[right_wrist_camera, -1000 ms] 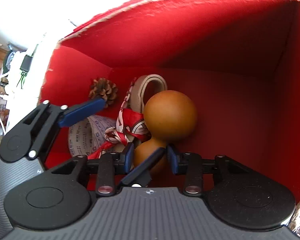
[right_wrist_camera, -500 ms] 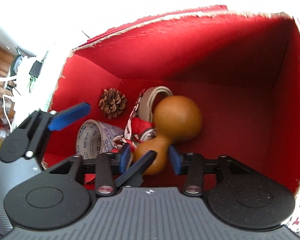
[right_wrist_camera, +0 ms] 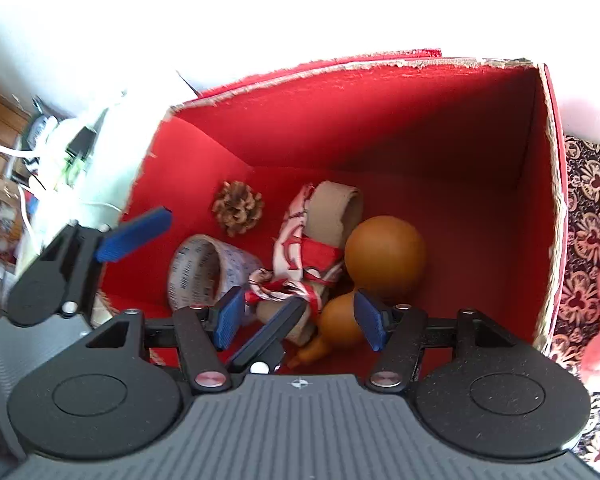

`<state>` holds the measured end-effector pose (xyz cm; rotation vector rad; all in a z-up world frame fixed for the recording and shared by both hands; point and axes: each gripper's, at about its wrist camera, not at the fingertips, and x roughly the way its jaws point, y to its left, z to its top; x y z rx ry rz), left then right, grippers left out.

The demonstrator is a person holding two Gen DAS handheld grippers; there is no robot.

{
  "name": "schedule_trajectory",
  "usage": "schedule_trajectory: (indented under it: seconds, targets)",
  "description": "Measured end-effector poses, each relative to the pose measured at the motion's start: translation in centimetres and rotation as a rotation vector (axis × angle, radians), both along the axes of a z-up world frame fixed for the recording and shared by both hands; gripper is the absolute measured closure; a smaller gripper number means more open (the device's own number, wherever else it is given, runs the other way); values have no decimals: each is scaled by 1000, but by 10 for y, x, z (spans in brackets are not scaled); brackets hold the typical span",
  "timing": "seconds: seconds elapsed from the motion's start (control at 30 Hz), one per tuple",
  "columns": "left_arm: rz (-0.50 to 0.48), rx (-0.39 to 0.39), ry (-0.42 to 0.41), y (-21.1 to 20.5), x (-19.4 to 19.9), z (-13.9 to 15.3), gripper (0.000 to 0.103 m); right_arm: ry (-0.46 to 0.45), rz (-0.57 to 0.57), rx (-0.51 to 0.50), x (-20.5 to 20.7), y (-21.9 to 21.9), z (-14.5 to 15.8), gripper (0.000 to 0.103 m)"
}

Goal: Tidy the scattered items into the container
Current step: 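Open the right gripper to release the gourd and withdraw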

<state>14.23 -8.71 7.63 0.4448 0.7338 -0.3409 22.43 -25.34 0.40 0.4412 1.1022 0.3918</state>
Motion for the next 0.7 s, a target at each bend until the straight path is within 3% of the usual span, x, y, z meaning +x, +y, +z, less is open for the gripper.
schedule_trajectory:
  seconds: [0.07, 0.2, 0.23, 0.27, 0.4, 0.5, 0.7]
  targets:
    - [19, -7, -1, -28, -22, -4, 0, -33, -43, 35, -7, -5, 2, 40]
    - [57, -88, -17, -8, -30, 16, 0, -124, -156, 127, -28, -22, 12, 41]
    - [68, -116, -21, -21, -20, 4, 0, -149, -173, 135, -34, -23, 16, 41]
    - [80, -144, -25, -24, -8, -7, 0, -177, -185, 134, -41, -24, 21, 40]
    - [108, -262, -31, -10, -18, 5, 0, -288, -215, 146, -68, -26, 32, 40]
    - [95, -329, -34, -5, -33, 11, 0, -426, -239, 150, -99, -27, 37, 40]
    - [84, -383, -50, 2, -71, 13, 0, -570, -279, 106, -146, -19, 22, 40]
